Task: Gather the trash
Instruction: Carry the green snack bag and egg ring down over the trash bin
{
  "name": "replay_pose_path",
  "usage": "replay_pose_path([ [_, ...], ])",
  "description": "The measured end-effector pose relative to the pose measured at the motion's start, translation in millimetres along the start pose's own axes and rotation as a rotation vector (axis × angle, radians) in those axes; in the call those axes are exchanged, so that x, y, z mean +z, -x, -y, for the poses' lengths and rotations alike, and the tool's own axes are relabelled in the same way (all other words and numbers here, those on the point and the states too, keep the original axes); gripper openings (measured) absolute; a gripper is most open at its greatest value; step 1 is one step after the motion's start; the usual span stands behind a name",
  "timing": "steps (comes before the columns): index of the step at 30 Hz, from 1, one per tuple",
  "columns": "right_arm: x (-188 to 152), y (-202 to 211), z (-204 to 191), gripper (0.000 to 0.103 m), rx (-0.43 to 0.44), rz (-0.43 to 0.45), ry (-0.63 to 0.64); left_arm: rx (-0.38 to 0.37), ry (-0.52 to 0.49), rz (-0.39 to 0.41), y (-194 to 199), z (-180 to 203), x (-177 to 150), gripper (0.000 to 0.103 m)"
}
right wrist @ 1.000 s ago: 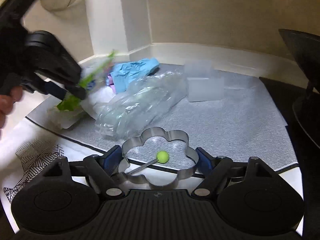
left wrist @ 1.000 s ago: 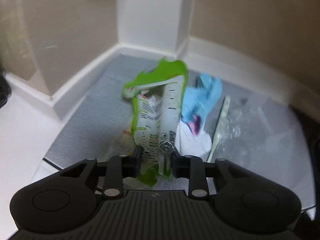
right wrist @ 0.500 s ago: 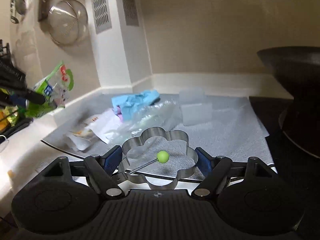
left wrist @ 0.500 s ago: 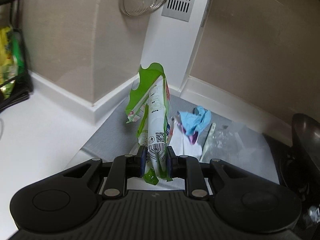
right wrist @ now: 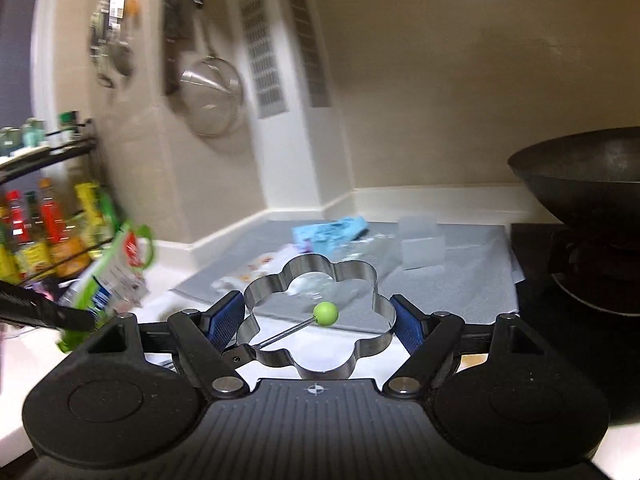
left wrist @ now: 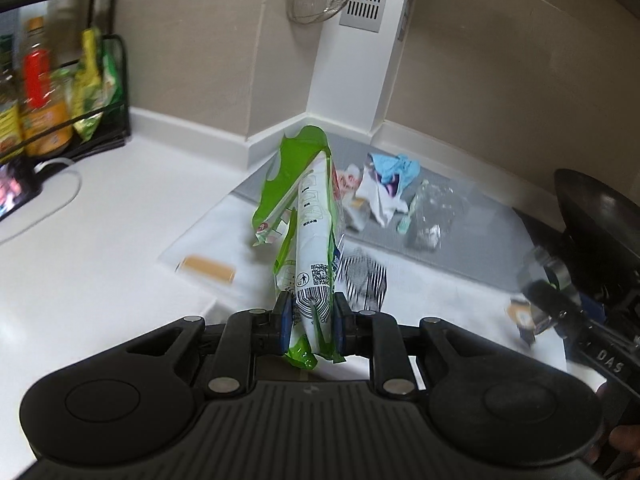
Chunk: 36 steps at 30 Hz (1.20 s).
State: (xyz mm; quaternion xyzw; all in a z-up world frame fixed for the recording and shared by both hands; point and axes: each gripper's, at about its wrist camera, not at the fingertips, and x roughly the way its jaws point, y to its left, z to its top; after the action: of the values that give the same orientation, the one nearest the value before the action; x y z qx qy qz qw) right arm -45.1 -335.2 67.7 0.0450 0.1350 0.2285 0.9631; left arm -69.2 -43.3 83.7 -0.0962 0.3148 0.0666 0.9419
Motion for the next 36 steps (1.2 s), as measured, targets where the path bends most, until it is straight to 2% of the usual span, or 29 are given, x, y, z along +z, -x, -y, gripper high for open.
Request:
replay_pose_path([
  [7, -19.6, 43.3, -39.5, 0.081, 0.126, -0.047, 0.064, 0.023, 0.006, 0.014, 44.5, -15.5, -54.1, 0.022],
  [14, -52.2, 63.7, -67.5, 0.081, 0.197, -0.165, 0.122, 0.016, 0.021, -0.019, 67.9, -24.9, -100.0, 0.022],
  [26, -96.1, 70.1, -78.9, 0.081, 0.201, -0.319, 0.147, 0.043, 0.006, -0.084, 73.0, -25.2, -160.7, 0.022],
  [36, -113.1, 61.1, -78.8, 0.081, 0.199, -0.379, 0.150, 0.049, -0.013, -0.138, 60.8, -17.4, -179.1, 0.022],
])
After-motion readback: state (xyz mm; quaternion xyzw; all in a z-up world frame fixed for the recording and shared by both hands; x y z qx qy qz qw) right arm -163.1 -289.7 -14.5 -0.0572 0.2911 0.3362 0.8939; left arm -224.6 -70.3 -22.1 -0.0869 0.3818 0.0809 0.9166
